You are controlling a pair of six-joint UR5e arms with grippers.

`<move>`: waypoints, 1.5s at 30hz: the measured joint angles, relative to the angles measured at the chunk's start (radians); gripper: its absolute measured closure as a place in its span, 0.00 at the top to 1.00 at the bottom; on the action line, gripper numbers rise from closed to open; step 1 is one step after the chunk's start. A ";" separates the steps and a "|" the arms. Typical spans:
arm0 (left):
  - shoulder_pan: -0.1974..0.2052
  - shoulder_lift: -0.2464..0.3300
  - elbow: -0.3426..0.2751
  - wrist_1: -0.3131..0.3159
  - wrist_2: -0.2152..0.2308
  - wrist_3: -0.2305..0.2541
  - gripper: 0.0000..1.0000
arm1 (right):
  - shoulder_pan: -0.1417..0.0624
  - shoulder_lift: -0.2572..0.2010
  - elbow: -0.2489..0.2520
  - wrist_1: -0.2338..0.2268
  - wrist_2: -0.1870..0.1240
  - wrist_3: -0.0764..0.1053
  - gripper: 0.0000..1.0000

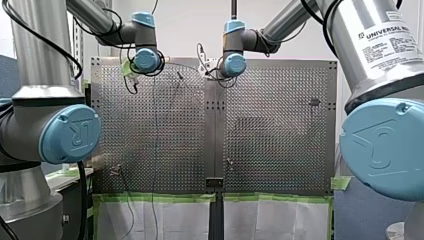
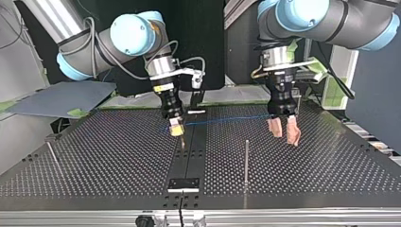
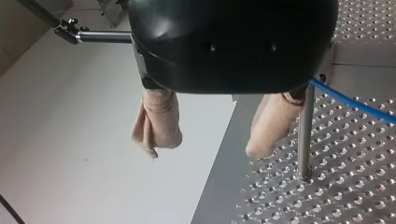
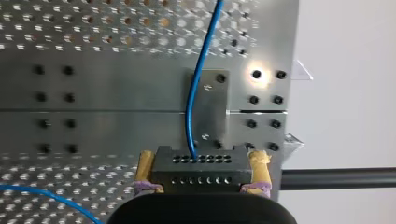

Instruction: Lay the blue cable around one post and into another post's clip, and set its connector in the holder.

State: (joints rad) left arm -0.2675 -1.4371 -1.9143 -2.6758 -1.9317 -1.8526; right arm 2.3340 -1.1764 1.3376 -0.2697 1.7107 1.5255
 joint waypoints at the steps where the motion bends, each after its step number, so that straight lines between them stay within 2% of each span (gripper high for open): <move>1: 0.000 -0.001 0.002 -0.001 0.001 0.000 1.00 | -0.002 0.000 -0.009 0.004 -0.001 0.001 0.19; 10: 0.019 -0.063 0.068 -0.008 0.034 -0.025 1.00 | -0.028 0.004 -0.101 0.016 -0.021 0.005 0.19; 17: 0.052 -0.106 0.137 -0.003 0.083 -0.070 1.00 | -0.046 0.007 -0.151 0.012 -0.046 0.023 0.19; 26: 0.137 -0.141 0.225 0.000 0.166 -0.155 1.00 | -0.055 0.013 -0.161 0.009 -0.055 0.027 0.19; 32: 0.186 -0.181 0.278 0.000 0.208 -0.172 1.00 | -0.053 0.042 -0.175 0.021 -0.070 0.027 0.19; 40: 0.201 -0.208 0.291 0.005 0.240 -0.172 1.00 | -0.057 0.057 -0.177 0.019 -0.071 0.028 0.19; 45: 0.196 -0.252 0.291 -0.002 0.244 -0.146 1.00 | -0.059 0.075 -0.177 0.020 -0.065 0.028 0.19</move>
State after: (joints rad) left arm -0.0711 -1.6889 -1.6228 -2.6774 -1.6875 -1.9988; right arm 2.2752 -1.1018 1.1605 -0.2498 1.6454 1.5539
